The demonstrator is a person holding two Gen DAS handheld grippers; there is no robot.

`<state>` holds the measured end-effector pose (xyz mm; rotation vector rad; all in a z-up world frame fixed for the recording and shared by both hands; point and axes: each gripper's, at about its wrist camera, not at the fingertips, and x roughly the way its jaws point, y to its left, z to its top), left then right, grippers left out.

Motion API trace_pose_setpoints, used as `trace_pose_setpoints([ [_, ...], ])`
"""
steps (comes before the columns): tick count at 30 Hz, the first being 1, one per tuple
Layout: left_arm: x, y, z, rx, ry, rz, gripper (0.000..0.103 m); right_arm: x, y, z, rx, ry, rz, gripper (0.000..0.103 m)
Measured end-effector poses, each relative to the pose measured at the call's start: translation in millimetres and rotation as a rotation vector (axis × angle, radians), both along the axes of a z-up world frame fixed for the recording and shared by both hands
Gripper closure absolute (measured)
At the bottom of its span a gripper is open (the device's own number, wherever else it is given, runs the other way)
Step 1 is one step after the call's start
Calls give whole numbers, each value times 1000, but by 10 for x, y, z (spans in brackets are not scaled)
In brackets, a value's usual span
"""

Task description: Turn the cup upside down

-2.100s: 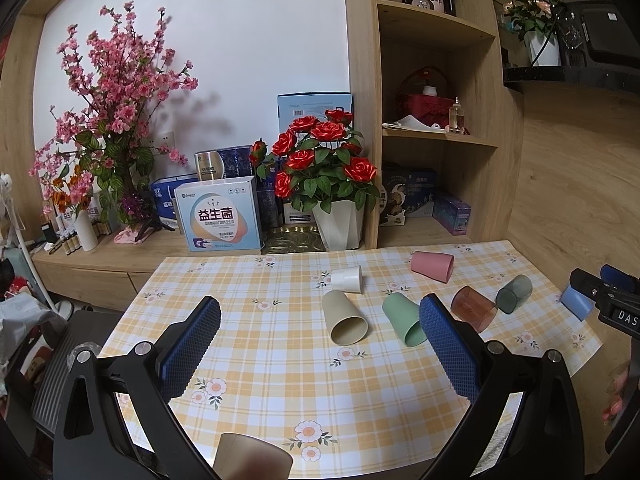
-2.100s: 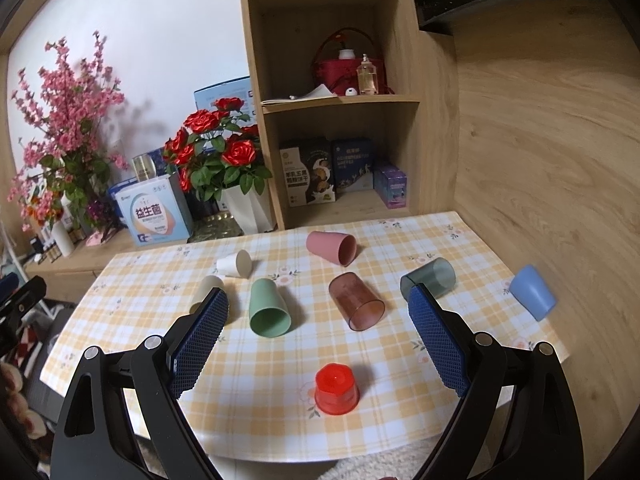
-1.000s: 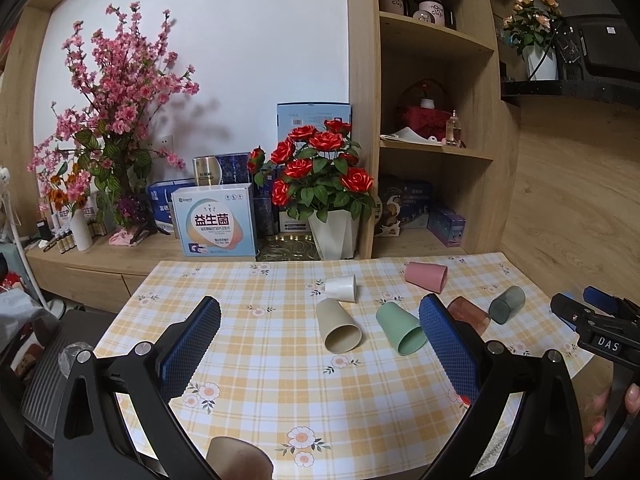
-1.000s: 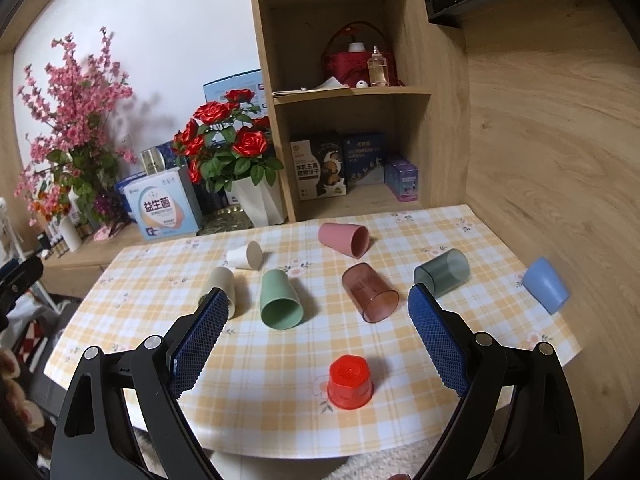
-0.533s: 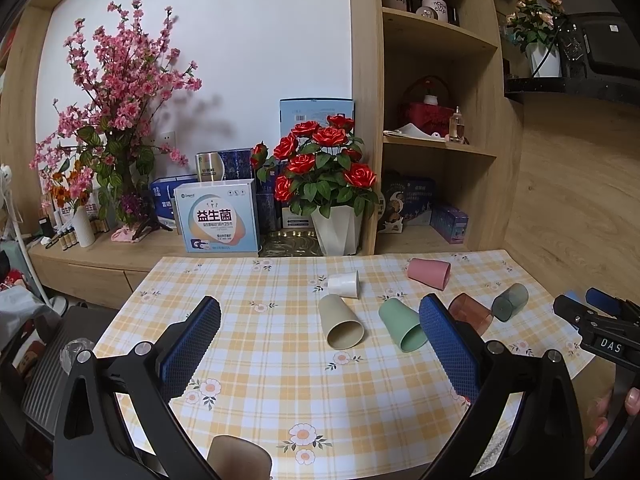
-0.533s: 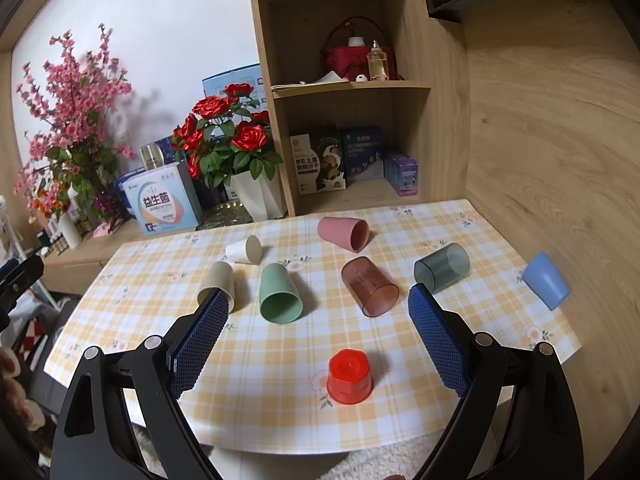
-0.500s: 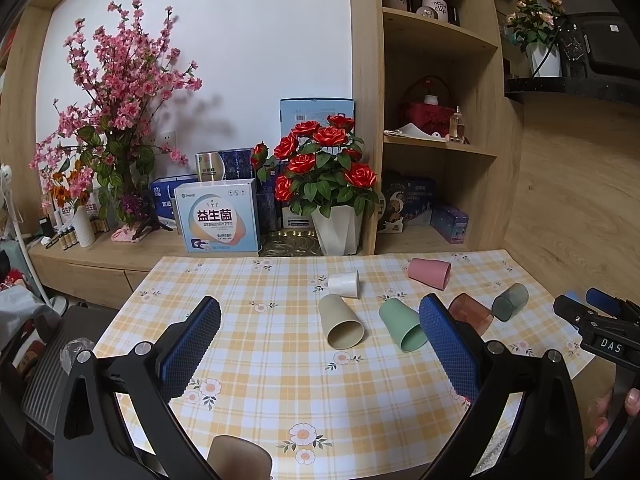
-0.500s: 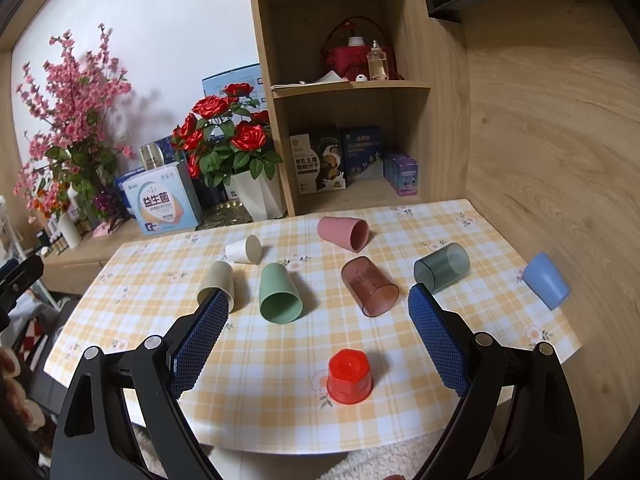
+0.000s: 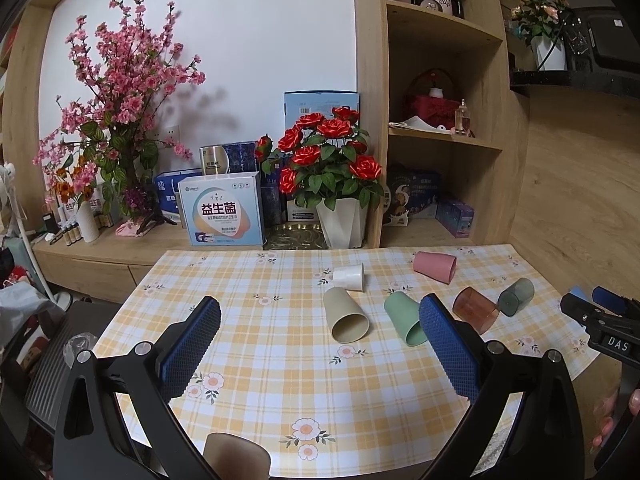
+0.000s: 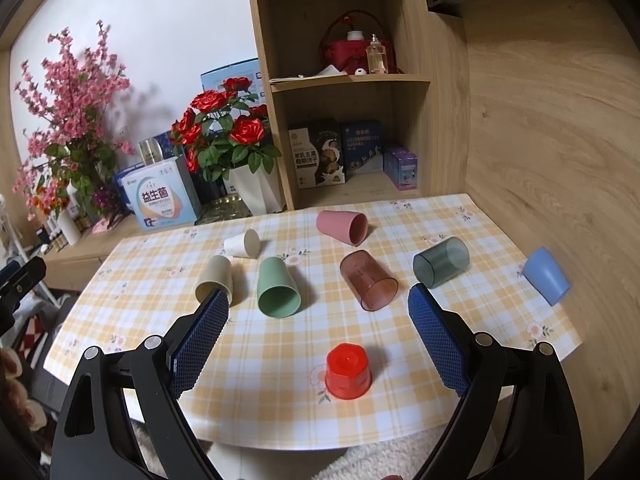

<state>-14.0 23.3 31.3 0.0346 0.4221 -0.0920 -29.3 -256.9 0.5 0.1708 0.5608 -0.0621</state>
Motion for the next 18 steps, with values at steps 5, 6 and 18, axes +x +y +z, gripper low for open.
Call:
trace_pose_setpoints([
  [5, 9, 1, -18, 7, 0, 2, 6, 22, 24, -17, -10, 5, 0, 15],
  [6, 14, 2, -25, 9, 0, 3, 6, 28, 31, -21, -10, 8, 2, 15],
  [18, 78, 28, -141, 6, 36, 2, 6, 92, 65, -75, -17, 42, 11, 15],
])
